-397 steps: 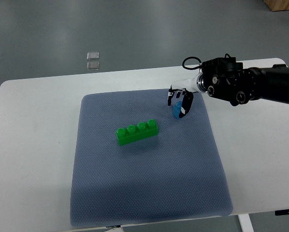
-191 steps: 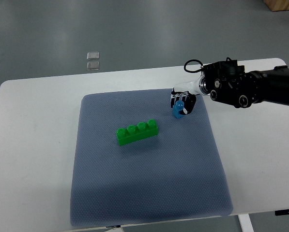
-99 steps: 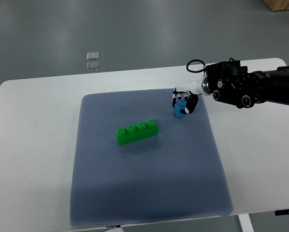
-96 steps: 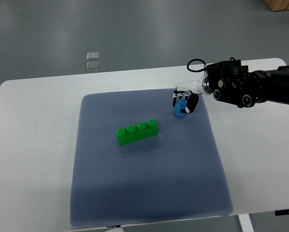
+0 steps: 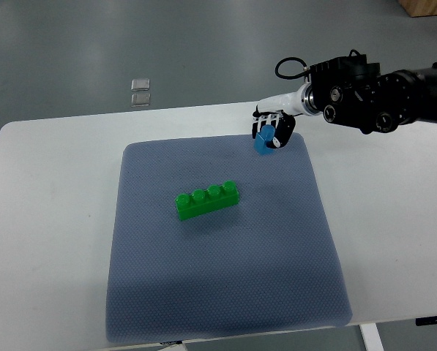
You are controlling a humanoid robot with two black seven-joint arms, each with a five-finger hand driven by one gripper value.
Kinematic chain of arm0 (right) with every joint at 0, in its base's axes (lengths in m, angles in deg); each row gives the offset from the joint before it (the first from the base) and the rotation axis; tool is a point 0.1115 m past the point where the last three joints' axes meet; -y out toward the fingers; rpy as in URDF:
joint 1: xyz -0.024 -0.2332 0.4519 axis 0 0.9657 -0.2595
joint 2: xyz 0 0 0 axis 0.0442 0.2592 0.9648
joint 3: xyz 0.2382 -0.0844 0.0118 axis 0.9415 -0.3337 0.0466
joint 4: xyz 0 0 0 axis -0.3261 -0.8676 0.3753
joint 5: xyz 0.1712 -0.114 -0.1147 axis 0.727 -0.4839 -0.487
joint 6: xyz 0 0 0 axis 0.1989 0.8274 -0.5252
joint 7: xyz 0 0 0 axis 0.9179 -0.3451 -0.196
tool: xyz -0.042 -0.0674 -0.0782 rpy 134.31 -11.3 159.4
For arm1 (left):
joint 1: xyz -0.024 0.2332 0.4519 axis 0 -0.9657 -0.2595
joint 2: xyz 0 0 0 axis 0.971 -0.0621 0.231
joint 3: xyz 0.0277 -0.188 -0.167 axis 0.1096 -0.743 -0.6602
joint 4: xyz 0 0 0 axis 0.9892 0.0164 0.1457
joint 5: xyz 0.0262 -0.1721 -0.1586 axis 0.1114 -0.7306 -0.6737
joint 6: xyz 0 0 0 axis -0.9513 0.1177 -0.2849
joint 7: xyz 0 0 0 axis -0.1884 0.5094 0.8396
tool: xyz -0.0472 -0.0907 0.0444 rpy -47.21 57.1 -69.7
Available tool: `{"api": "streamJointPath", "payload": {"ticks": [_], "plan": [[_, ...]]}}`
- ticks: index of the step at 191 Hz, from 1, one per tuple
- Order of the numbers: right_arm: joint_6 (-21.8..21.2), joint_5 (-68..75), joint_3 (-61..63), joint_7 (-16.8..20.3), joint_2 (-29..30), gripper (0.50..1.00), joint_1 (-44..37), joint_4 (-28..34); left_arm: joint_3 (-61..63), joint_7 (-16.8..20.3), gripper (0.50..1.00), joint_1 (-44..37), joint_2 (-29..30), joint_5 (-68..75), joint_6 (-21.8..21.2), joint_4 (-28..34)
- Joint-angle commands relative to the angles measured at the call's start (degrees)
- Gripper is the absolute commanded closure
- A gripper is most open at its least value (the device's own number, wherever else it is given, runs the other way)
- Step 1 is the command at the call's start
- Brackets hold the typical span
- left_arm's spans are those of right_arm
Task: Stack blue block on green block with right hand
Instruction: 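Lift the blue block and carry it over the green block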
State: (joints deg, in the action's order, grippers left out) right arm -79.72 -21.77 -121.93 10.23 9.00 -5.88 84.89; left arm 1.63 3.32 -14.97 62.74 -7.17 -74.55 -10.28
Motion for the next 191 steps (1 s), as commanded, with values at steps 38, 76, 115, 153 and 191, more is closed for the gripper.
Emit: {"api": "streamJointPath", "payload": {"ticks": [38,76,115,153,191], "plan": [[0.0,8.5,-0.5,1.0,1.8,0.871,-7.9,5.5,0.0,0.0,0.500,0.1,0.0,0.0,0.0,0.0],[2.5,19.0,-0.6,5.5,5.2,0.875,-10.7,8.5,0.0,0.0,0.500,0.0,0.0,0.0,0.0,0.0],[7.5,27.0,-2.5,7.5,5.9,0.883,-14.6,15.7,0.0,-0.1,0.500,0.0,0.0,0.0,0.0,0.0],[17.1,30.4,-6.5,7.3,6.8,0.873,-15.6,25.8,0.0,0.0,0.500,0.0,0.0,0.0,0.0,0.0],[18.9,30.0,-6.7,7.1,6.5,0.871,-15.7,25.9,0.0,0.0,0.500,0.0,0.0,0.0,0.0,0.0]]}}
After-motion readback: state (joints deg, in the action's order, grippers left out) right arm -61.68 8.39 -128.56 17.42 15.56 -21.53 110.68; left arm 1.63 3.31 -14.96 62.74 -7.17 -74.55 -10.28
